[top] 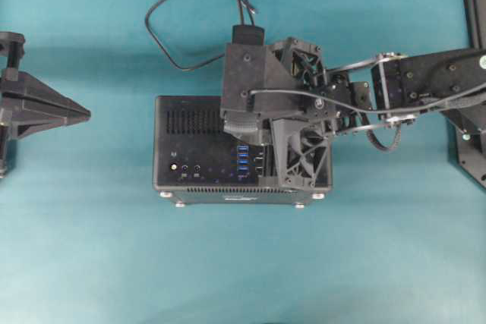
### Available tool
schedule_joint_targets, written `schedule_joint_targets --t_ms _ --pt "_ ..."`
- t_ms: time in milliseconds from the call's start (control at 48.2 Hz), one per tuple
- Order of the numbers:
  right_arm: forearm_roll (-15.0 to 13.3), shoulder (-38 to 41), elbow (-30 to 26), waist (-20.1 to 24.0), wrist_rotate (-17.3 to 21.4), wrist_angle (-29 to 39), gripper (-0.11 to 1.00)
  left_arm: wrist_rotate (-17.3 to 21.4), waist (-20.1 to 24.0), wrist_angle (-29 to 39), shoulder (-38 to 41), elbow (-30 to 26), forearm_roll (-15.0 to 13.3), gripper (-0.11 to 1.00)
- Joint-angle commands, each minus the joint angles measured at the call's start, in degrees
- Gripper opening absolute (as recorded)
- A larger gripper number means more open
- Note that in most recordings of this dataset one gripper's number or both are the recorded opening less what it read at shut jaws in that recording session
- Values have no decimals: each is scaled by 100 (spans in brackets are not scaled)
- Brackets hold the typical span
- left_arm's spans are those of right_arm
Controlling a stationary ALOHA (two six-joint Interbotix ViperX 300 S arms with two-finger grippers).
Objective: Insert the USB into the PC box with both arms.
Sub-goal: 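Lower the right gripper and close it on the USB plug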
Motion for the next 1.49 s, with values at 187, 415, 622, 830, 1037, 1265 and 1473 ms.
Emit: schedule_joint_targets --t_ms 187,415,622,830,1037,1265,1473 --pt "-18 -70 70 62 -79 -79 11 -9 -9 -44 18 -79 9 0" --pt "-9 -70 141 88 -70 -158 11 -9 0 -44 18 -79 18 0" --pt "9 -70 167 158 -35 -141 11 -62 0 -53 18 -88 18 0" --pt "18 -70 211 193 -26 -141 11 -149 0 -53 18 -70 18 0" --pt "18 -70 272 193 -18 -158 11 -158 0 -53 18 -70 18 0" --pt "35 -70 325 229 0 -193 11 -167 0 -53 18 -62 18 0" --pt "88 -70 352 246 9 -299 11 -167 0 -53 18 -44 9 0"
